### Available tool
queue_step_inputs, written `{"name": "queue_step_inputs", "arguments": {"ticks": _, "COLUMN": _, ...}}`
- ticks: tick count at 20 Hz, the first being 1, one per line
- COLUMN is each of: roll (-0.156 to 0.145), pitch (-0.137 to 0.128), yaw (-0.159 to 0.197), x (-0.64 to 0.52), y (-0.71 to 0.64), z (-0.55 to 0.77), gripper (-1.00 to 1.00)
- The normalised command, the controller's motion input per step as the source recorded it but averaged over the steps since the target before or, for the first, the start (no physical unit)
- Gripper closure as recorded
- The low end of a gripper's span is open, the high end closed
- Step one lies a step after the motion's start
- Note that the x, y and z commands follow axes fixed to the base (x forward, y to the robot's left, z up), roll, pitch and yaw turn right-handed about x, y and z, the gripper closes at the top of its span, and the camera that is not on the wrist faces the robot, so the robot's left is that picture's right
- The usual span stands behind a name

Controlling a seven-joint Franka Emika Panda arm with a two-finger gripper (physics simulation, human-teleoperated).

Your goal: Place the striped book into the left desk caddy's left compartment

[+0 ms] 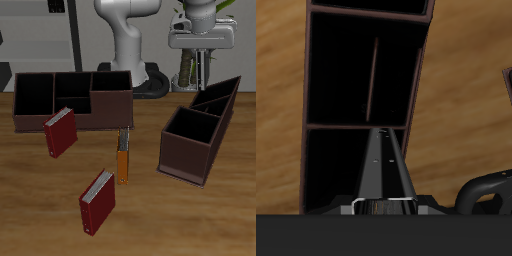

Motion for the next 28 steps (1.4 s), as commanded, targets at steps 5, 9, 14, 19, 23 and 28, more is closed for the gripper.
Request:
{"name": "queue_step_inputs", "arguments": {"ticks": 5, "roll": 0.043, "pitch": 0.028, "yaw": -0.002, "x": -0.01, "y": 0.16, "z": -0.09, "gripper": 1.00}}
{"name": "queue_step_inputs", "arguments": {"ticks": 9, "roll": 0.035, "pitch": 0.014, "yaw": 0.005, "x": 0.00, "y": 0.14, "z": -0.04, "gripper": 1.00}}
{"name": "queue_step_inputs", "arguments": {"ticks": 14, "roll": 0.025, "pitch": 0.029, "yaw": -0.003, "x": 0.08, "y": 0.09, "z": -0.12, "gripper": 1.00}}
{"name": "queue_step_inputs", "arguments": {"ticks": 19, "roll": -0.008, "pitch": 0.026, "yaw": -0.022, "x": 0.07, "y": 0.00, "z": -0.14, "gripper": 1.00}}
{"name": "queue_step_inputs", "arguments": {"ticks": 23, "roll": -0.002, "pitch": 0.035, "yaw": -0.012, "x": 0.08, "y": 0.02, "z": -0.18, "gripper": 1.00}}
{"name": "queue_step_inputs", "arguments": {"ticks": 28, "roll": 0.041, "pitch": -0.008, "yaw": -0.031, "x": -0.23, "y": 0.05, "z": -0.03, "gripper": 1.00}}
